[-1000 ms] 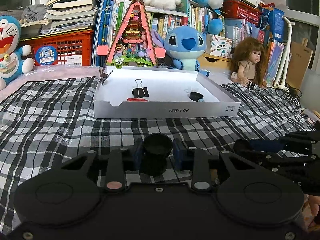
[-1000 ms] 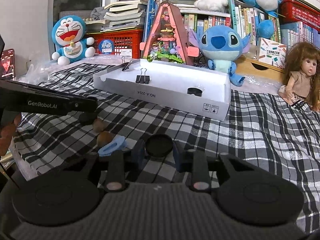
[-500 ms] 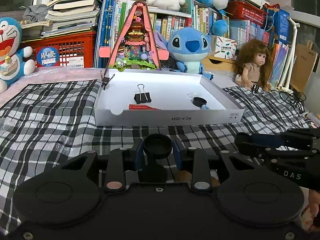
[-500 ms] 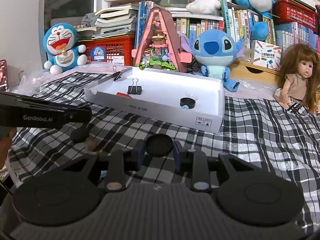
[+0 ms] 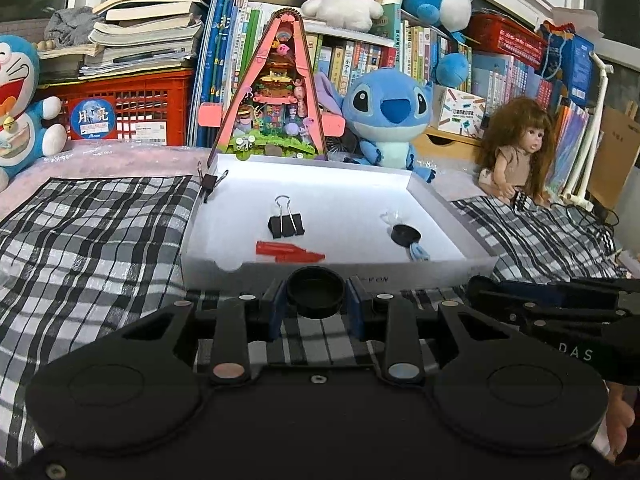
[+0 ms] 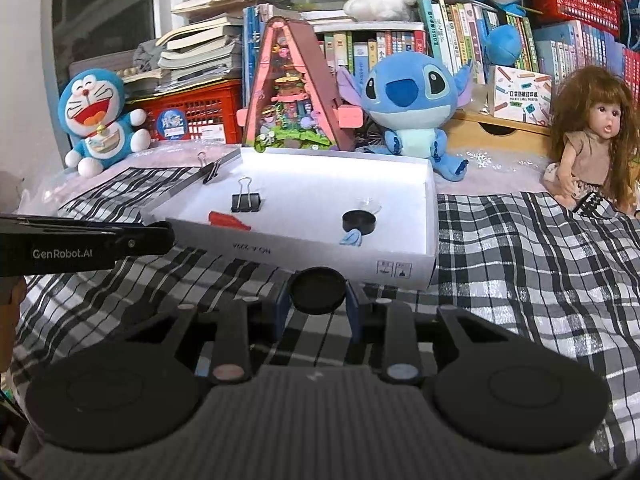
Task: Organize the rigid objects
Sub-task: 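Carry both black caps over the white tray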
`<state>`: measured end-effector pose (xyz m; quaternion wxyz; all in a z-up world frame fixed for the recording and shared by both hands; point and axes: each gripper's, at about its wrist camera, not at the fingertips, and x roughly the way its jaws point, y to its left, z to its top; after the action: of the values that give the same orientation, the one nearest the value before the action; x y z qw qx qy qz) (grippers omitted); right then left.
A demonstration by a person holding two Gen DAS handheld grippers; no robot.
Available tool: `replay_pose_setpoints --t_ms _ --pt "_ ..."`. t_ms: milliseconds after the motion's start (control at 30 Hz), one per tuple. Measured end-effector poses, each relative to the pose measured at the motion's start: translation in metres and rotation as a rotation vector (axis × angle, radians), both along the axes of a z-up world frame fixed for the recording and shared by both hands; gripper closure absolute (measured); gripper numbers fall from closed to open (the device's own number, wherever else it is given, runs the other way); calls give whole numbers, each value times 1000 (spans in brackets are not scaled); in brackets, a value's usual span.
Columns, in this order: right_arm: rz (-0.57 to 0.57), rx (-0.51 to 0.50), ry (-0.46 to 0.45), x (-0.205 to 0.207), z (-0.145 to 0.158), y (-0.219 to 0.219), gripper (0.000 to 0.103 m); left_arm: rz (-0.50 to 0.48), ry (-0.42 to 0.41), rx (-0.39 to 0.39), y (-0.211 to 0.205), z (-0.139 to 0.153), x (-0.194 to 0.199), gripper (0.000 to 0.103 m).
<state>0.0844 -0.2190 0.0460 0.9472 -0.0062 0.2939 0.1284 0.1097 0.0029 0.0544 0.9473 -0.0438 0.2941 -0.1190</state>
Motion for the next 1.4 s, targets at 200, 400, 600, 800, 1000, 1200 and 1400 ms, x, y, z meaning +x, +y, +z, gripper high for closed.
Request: replay_pose_setpoints --t_ms 200,400,600,800,1000,1200,1400 --pt "-31 45 26 21 5 -7 67 12 21 -19 -2 6 27 73" --pt "-57 82 48 46 11 -13 67 29 42 -35 -3 9 57 73" --pt "-82 116 78 76 16 -17 67 44 68 -64 -2 9 91 73" --pt "-109 155 131 110 18 -21 67 53 111 -80 -2 8 124 73" --pt "-135 177 178 140 15 -26 67 70 148 -76 -6 3 154 73" --pt "-155 130 193 165 10 -17 67 94 150 -52 -10 1 181 73" --pt "-171 127 205 190 7 -10 67 116 174 -30 -14 -12 195 73"
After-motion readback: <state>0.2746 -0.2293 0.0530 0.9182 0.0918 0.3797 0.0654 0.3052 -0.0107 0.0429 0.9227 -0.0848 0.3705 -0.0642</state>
